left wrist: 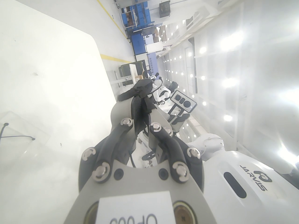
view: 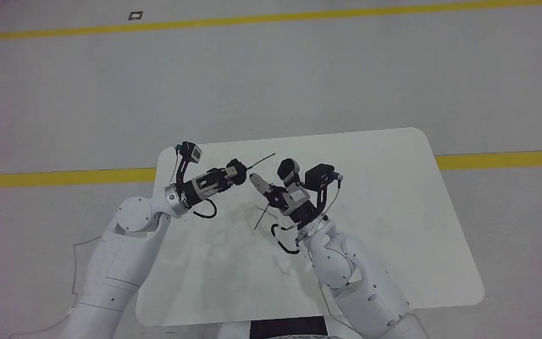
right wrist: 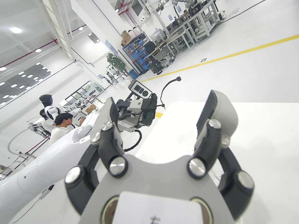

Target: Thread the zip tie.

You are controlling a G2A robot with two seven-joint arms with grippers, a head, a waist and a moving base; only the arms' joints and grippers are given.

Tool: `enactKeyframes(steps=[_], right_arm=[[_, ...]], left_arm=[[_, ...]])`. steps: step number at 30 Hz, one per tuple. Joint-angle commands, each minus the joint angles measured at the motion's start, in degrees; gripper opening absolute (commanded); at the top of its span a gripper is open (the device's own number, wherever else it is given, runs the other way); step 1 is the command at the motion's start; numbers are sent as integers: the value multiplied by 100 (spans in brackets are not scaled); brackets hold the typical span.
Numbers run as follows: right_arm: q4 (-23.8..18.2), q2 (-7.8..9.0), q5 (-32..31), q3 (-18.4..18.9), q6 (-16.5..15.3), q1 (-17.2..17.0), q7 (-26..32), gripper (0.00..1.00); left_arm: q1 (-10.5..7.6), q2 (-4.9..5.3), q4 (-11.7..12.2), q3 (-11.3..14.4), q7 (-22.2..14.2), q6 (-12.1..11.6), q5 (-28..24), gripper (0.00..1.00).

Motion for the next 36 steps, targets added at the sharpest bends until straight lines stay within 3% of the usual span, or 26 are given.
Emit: enactKeyframes(steps=[1, 9, 12, 18, 20, 24, 34, 35, 36], right_arm=[[-2, 0, 1, 2, -1, 0, -2, 100], [-2, 0, 1, 2, -1, 0, -2, 100], [53, 39, -617, 32, -25, 91, 81, 100], [197, 119, -1873, 39, -229, 171, -277, 100], [254, 137, -2188, 17, -277, 200, -430, 100], [414, 165, -2857, -57, -327, 306, -777, 100], [469, 167, -3017, -84, -247, 324, -862, 100], [466, 168, -3049, -80, -232, 330, -857, 100], [443, 175, -3223, -81, -171, 356, -899, 100]], left_arm=[[0, 0, 0, 0, 0, 0, 0, 0], [11, -5, -2, 7, 67, 39, -48, 0], [-4, -6, 68, -7, 39, 333, -434, 0], [-71, 14, 401, -206, -393, 1102, -1571, 0], [-101, 32, 519, -260, -554, 1457, -1800, 0], [-137, 46, 660, -327, -700, 1895, -2175, 0], [-173, 50, 605, -330, -739, 1863, -2174, 0], [-148, 37, 578, -300, -693, 1925, -2307, 0], [-122, 21, 590, -267, -671, 2158, -2592, 0]])
